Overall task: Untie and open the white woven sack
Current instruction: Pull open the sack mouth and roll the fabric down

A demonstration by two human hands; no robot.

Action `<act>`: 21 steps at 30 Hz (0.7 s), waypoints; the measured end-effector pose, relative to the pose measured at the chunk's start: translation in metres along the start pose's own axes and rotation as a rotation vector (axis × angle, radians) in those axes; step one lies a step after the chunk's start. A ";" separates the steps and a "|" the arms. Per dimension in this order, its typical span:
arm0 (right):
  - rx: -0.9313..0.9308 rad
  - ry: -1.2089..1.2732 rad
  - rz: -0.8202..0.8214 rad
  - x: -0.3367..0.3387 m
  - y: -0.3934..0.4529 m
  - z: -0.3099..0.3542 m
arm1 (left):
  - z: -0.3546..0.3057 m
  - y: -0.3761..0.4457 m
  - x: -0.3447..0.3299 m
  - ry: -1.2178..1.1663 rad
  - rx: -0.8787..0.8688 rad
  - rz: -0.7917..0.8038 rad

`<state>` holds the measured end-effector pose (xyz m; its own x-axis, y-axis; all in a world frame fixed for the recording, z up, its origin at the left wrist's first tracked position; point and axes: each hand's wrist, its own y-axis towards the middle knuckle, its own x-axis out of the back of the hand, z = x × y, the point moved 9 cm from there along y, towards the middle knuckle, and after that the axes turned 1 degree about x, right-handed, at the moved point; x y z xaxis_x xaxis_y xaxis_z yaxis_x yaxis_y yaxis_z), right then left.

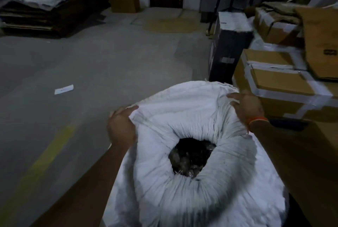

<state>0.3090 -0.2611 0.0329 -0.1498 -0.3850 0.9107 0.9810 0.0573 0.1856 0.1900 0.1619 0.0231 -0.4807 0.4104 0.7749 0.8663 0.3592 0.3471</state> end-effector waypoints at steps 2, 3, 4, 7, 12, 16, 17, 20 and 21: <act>-0.019 -0.042 0.048 -0.018 0.001 -0.005 | 0.003 0.018 -0.023 0.026 0.056 0.091; -0.034 -0.076 0.090 -0.032 0.000 -0.010 | 0.008 0.023 -0.037 0.034 0.104 0.156; -0.050 -0.130 0.136 -0.045 -0.002 -0.017 | 0.016 0.025 -0.053 0.051 0.149 0.241; -0.103 -0.272 0.215 -0.075 -0.009 -0.040 | 0.044 0.019 -0.091 0.085 0.242 0.449; -0.080 -0.234 0.322 -0.092 -0.011 -0.047 | 0.057 0.005 -0.101 0.160 0.212 0.477; -0.033 -0.202 0.105 -0.042 -0.030 -0.028 | 0.022 -0.003 -0.064 0.185 0.074 0.321; 0.034 -0.159 -0.024 -0.021 -0.043 -0.016 | 0.006 -0.010 -0.047 0.142 0.006 0.247; 0.313 -0.072 -0.271 0.029 -0.112 0.024 | -0.039 -0.063 0.010 -0.011 -0.115 0.047; 0.389 -0.066 -0.273 0.033 -0.138 0.034 | -0.051 -0.088 0.024 -0.040 -0.140 0.023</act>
<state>0.1645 -0.2508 0.0502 -0.4151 -0.3752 0.8288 0.7877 0.3077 0.5337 0.1090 0.0972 0.0381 -0.4627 0.4513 0.7631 0.8865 0.2297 0.4017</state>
